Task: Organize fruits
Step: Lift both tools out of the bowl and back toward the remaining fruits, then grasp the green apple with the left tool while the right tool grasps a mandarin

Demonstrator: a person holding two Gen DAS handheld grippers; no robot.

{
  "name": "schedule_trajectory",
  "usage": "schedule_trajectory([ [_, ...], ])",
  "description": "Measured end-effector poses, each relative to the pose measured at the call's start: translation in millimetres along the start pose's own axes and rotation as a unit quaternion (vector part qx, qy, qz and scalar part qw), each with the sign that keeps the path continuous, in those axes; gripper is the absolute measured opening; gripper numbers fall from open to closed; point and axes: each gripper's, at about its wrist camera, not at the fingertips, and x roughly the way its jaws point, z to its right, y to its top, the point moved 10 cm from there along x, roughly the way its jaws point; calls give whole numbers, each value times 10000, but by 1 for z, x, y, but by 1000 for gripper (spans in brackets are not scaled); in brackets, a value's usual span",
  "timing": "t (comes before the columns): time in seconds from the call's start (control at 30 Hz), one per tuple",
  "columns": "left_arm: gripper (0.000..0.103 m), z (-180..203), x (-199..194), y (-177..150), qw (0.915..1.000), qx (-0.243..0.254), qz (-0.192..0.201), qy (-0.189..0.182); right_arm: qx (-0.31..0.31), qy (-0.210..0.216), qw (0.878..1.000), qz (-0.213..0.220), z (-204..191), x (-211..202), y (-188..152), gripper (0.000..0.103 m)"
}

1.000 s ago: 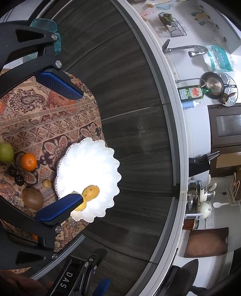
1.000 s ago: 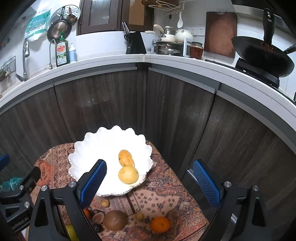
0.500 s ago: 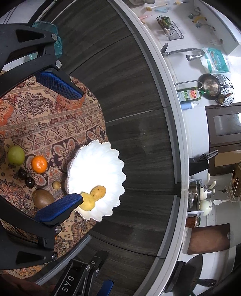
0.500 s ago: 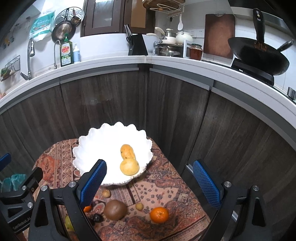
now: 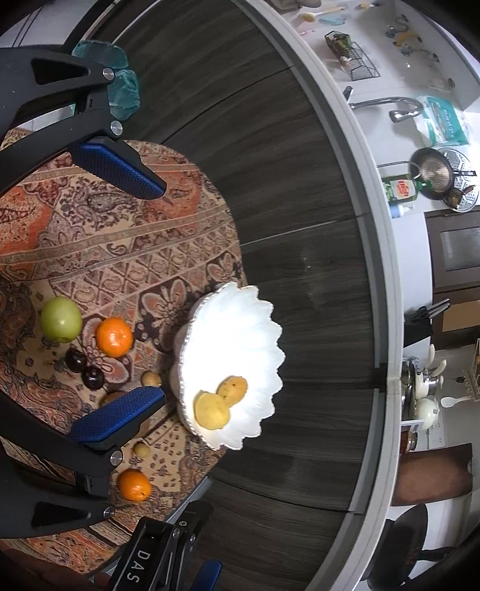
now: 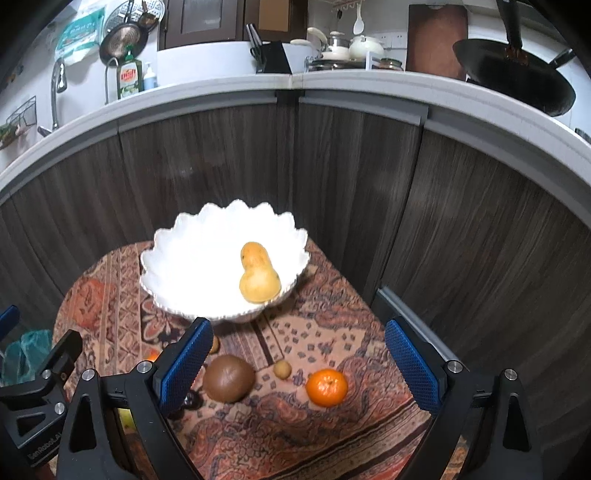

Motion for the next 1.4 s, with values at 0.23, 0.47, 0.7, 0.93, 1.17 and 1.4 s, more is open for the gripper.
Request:
schedule_trajectory([
  [0.23,103,-7,14,-33,9998,-39,-216,25,-115,-3,9998,-132,-11,11,-22,95],
  [0.47,103,-10,31,-56,9994,-84,-336,6,-268,-53,9995,-156,-20,22,-39,95],
  [0.7,103,-8,51,-82,9982,-83,-585,-100,-287,-66,9987,-413,-23,43,-64,95],
  [0.93,101,-3,69,-101,9964,-42,-821,-210,-413,-210,9976,-508,-22,56,-78,95],
  [1.17,97,4,82,-116,9939,-18,-1050,-323,-442,-260,9966,-638,-21,66,-88,95],
  [1.4,91,8,94,-130,9907,-27,-1299,-405,-512,-304,9956,-729,-22,74,-94,95],
])
